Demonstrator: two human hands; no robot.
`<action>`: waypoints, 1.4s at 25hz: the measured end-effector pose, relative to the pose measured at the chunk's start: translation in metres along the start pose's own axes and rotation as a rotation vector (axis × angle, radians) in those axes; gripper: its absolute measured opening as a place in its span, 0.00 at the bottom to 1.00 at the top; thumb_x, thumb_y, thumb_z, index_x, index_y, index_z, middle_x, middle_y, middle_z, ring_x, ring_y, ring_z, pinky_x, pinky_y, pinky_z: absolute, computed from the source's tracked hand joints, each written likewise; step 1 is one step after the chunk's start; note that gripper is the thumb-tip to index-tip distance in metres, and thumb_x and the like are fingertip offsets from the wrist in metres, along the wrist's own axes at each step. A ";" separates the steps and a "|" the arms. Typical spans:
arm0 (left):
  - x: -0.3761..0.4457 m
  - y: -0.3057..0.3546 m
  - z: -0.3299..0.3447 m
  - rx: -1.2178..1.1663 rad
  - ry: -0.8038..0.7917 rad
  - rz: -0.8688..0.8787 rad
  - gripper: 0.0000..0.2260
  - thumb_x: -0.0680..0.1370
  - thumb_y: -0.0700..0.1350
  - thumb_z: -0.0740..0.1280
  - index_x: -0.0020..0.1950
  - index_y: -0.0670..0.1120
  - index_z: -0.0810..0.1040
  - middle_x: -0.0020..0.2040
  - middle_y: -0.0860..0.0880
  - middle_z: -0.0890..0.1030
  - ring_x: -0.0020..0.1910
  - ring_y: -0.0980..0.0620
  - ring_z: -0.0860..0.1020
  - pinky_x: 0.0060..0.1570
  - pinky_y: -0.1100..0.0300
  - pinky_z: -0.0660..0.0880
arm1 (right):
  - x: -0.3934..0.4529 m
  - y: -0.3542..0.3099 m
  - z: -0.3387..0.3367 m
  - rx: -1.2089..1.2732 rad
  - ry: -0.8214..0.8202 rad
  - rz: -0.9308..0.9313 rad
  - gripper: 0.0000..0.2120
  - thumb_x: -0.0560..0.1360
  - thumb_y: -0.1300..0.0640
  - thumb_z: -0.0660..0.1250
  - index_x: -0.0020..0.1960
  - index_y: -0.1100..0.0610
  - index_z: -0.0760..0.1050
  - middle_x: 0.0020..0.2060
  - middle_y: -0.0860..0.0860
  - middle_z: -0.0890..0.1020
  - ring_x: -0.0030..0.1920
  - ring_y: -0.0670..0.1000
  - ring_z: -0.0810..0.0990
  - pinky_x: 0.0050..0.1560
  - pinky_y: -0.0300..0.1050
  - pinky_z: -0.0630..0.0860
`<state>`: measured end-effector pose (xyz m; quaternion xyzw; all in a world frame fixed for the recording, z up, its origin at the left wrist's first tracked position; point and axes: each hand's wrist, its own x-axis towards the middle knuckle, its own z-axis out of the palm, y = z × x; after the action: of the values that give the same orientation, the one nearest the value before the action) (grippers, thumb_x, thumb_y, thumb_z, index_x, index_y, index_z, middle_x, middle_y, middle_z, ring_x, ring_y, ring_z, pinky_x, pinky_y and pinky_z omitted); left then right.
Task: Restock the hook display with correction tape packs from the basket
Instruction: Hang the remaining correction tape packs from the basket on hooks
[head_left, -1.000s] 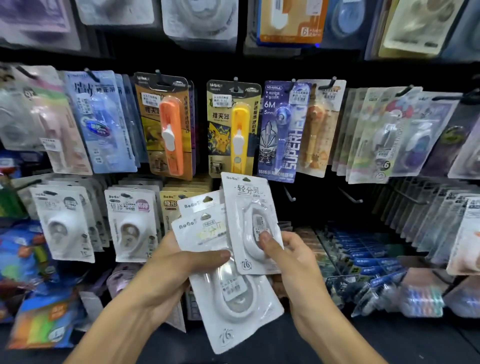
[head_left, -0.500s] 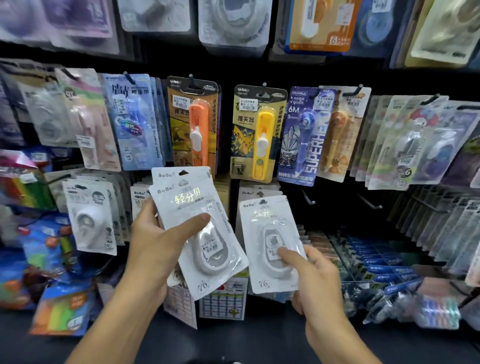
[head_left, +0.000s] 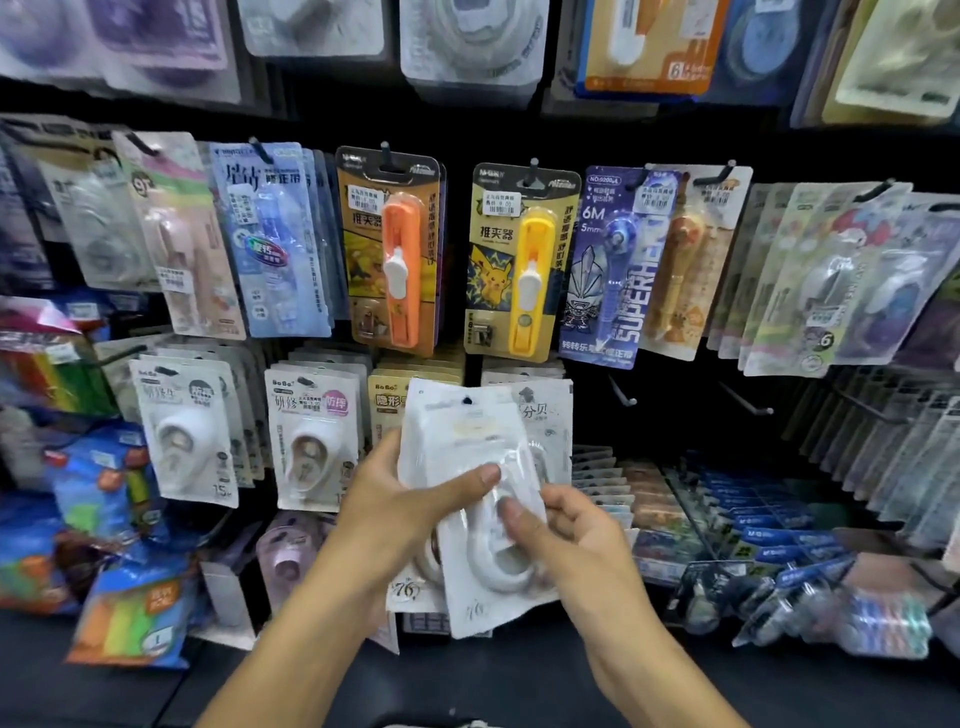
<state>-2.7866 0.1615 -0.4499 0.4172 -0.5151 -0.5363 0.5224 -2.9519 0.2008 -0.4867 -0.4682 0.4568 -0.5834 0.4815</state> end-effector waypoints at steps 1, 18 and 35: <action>0.000 0.002 -0.002 -0.034 -0.007 -0.041 0.25 0.61 0.46 0.82 0.57 0.51 0.81 0.50 0.48 0.88 0.49 0.45 0.87 0.53 0.43 0.82 | 0.003 -0.002 -0.003 0.045 0.068 0.003 0.15 0.70 0.46 0.77 0.52 0.53 0.81 0.44 0.52 0.88 0.39 0.49 0.87 0.34 0.38 0.79; 0.005 -0.010 0.014 0.235 -0.067 0.066 0.08 0.78 0.50 0.71 0.57 0.54 0.79 0.52 0.55 0.87 0.49 0.60 0.84 0.49 0.62 0.80 | 0.015 0.004 0.007 -0.196 0.030 -0.232 0.21 0.73 0.53 0.76 0.59 0.35 0.72 0.56 0.43 0.83 0.53 0.47 0.84 0.52 0.45 0.81; 0.010 -0.027 0.013 0.860 0.081 0.299 0.11 0.76 0.51 0.71 0.56 0.58 0.75 0.56 0.58 0.78 0.56 0.55 0.76 0.54 0.56 0.73 | 0.038 0.051 -0.031 -0.709 0.149 -0.234 0.35 0.72 0.35 0.69 0.73 0.32 0.53 0.72 0.40 0.70 0.62 0.45 0.76 0.56 0.52 0.77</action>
<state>-2.8040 0.1510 -0.4745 0.5380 -0.7246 -0.1757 0.3931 -2.9796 0.1601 -0.5375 -0.6111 0.6074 -0.4726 0.1850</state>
